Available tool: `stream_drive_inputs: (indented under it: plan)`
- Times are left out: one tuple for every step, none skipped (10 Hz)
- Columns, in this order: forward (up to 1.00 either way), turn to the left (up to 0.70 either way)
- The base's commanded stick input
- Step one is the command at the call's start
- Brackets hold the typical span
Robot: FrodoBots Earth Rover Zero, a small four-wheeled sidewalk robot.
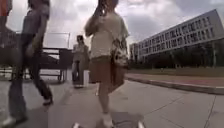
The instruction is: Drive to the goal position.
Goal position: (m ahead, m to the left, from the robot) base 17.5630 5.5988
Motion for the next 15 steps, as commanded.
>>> stream_drive_inputs:
  plan:
    - [0.0, 0.0]
    - [0.04, 0.0]
    - [0.08, 0.0]
    - [0.12, 0.0]
    - [0.09, 0.0]
    - [0.06, 0.0]
    - [0.16, 0.0]
    - [0.48, 0.0]
    - [0.57, 0.0]
    - [0.6, 0.0]
    - [0.6, 0.0]
    - [0.6, 0.0]
    - [0.6, 0.0]
    - [0.6, 0.0]
    - [0.6, 0.0]
